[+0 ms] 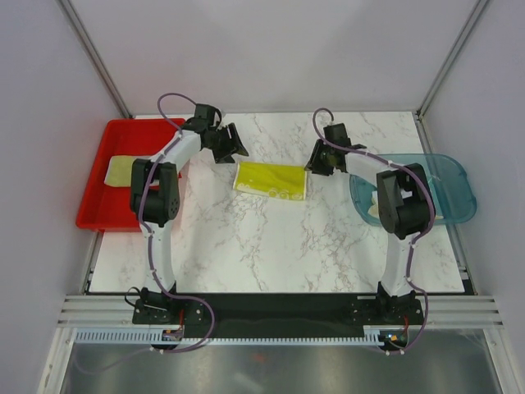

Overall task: Fold and stack the towels
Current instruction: Fold the towel

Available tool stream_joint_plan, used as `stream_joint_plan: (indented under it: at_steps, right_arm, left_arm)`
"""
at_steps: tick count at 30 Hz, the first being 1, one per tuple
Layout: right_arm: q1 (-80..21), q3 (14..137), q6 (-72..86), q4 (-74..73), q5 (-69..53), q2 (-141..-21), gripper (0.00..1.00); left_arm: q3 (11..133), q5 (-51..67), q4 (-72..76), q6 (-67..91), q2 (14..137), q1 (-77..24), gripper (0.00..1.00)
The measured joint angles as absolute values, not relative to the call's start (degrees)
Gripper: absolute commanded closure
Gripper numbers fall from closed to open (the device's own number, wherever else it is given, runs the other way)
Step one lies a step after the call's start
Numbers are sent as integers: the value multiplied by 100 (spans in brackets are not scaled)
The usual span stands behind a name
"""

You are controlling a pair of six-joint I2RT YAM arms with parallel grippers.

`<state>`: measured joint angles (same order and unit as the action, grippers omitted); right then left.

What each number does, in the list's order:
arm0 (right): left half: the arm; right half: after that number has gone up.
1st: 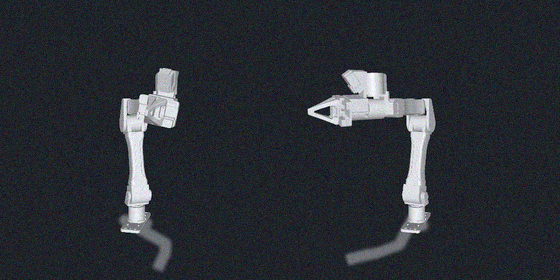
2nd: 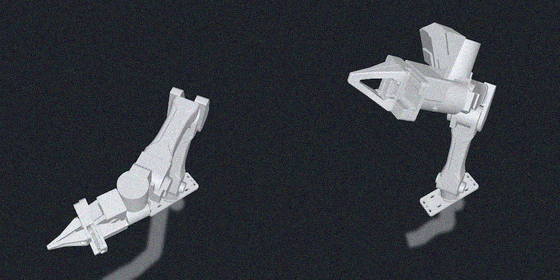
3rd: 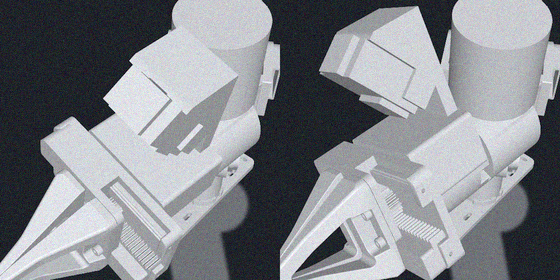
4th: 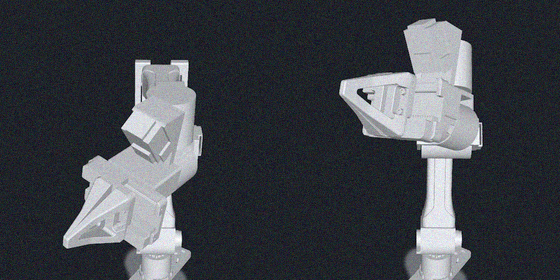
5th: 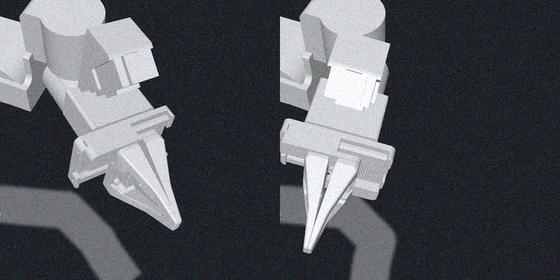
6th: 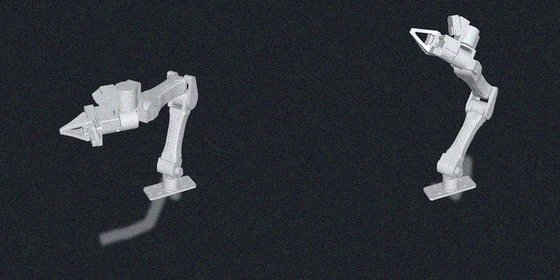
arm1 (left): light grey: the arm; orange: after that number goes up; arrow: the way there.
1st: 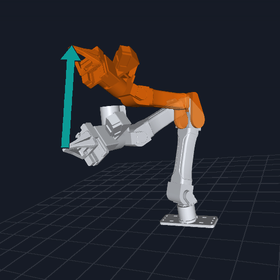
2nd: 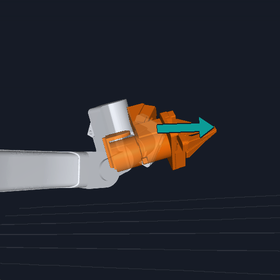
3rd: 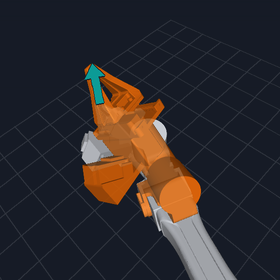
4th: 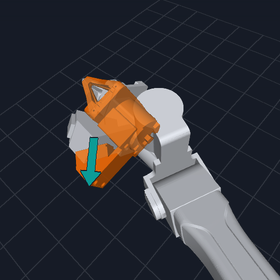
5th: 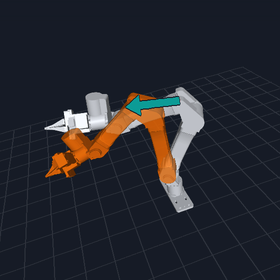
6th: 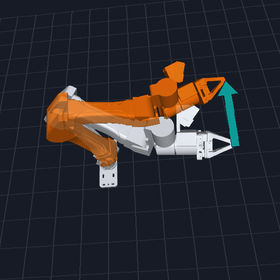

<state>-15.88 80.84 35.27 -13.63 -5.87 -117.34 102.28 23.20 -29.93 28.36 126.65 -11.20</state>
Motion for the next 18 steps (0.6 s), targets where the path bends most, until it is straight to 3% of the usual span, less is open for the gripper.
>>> stream_joint_plan:
  at_steps: [6,14,18]
  right_arm:
    - [-1588,7784,3507,-1382,-589,-11089,58]
    - [-1588,7111,3323,-1149,-1081,-10527,61]
    - [-1588,6729,3326,-1041,-1367,-10527,59]
  left_arm:
    - [10213,2416,-3004,2812,12357,-1120,30]
    - [9889,3052,-2775,2777,12029,-1125,41]
    - [9640,3332,-2722,2777,12084,-1149,42]
